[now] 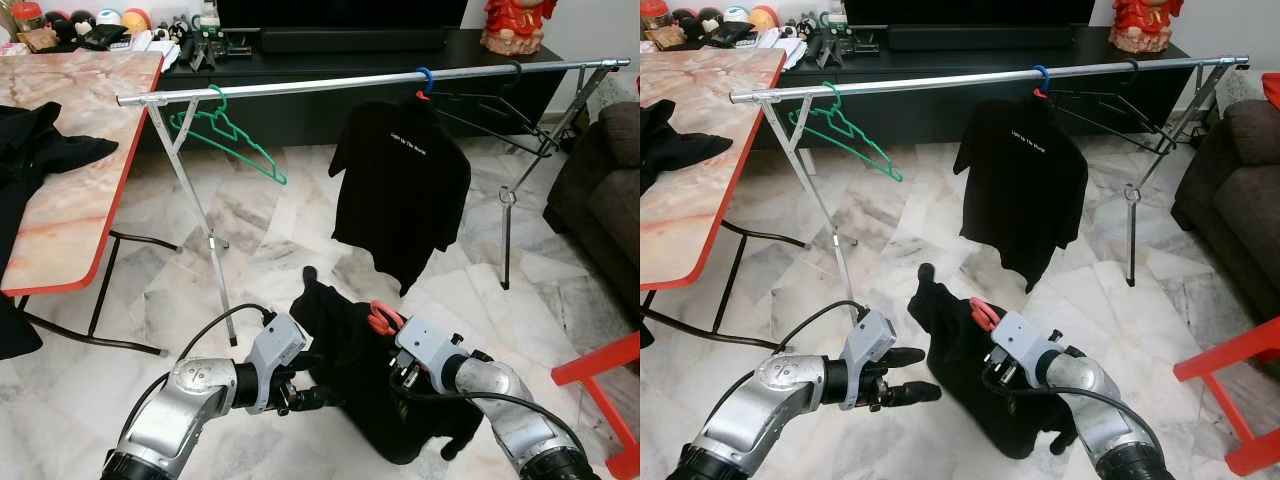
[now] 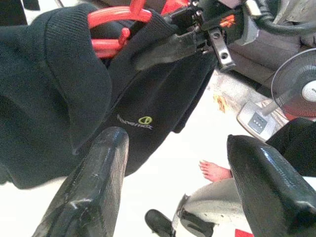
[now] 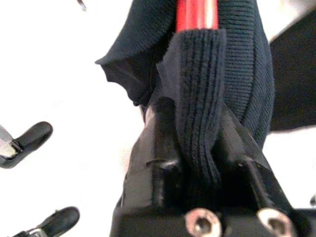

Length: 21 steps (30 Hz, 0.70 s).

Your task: Hang hanger

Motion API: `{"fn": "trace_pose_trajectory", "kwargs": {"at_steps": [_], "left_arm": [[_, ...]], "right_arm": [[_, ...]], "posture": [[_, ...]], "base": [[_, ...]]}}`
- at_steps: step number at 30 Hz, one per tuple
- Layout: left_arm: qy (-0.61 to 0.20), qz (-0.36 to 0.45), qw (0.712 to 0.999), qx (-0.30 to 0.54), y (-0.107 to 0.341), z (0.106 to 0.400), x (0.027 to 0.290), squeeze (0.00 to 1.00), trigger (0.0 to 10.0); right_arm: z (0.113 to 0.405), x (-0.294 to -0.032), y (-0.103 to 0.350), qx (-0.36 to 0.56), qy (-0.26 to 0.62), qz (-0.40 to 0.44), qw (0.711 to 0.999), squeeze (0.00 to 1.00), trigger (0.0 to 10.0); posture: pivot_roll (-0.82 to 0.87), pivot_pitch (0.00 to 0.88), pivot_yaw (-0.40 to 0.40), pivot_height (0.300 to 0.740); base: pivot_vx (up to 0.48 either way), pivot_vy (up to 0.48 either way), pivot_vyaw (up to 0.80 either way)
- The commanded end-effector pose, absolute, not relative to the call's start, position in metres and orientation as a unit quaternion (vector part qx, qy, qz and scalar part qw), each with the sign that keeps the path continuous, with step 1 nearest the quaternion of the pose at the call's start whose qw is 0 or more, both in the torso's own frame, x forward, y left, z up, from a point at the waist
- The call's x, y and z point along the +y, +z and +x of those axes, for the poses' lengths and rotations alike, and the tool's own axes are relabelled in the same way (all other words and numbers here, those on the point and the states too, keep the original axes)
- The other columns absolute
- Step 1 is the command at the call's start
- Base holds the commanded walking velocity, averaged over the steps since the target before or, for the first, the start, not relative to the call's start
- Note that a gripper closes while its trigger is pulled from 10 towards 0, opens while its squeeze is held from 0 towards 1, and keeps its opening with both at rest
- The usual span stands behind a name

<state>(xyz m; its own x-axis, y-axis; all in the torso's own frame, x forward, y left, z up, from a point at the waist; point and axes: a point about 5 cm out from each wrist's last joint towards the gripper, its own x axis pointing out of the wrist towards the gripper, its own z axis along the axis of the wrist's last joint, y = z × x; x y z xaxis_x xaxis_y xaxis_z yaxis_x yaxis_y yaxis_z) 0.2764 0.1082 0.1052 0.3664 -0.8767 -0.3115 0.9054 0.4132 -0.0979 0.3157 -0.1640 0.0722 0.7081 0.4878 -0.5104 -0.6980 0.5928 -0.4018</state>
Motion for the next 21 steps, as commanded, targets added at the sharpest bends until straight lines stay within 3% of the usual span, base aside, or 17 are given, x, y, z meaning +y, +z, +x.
{"fn": "trace_pose_trajectory", "kwargs": {"at_steps": [1,9,13,21], "left_arm": [[-0.541,0.057,0.826,0.151,0.108,0.276,0.114,1.00,10.0],[-0.557,0.115,0.810,0.140,0.127,0.277,0.131,1.00,10.0],[-0.566,0.134,0.802,0.139,0.130,0.280,0.129,1.00,10.0],[-0.598,0.158,0.769,0.163,0.112,0.281,0.107,1.00,10.0]], "right_arm": [[0.316,-0.164,0.080,0.155,0.372,-0.314,0.860,0.00,0.0],[0.290,-0.186,0.063,0.188,0.482,-0.361,0.776,0.00,0.0],[0.285,-0.187,0.065,0.182,0.521,-0.353,0.756,0.00,0.0],[0.290,-0.174,0.073,0.156,0.551,-0.342,0.745,0.00,0.0]], "posture": [[-0.04,0.159,-0.035,0.740],[-0.03,0.154,-0.039,0.740],[-0.03,0.148,-0.039,0.740],[-0.03,0.133,-0.039,0.740]], "base": [[0.000,0.000,0.00],[0.000,0.000,0.00],[0.000,0.000,0.00],[0.000,0.000,0.00]]}}
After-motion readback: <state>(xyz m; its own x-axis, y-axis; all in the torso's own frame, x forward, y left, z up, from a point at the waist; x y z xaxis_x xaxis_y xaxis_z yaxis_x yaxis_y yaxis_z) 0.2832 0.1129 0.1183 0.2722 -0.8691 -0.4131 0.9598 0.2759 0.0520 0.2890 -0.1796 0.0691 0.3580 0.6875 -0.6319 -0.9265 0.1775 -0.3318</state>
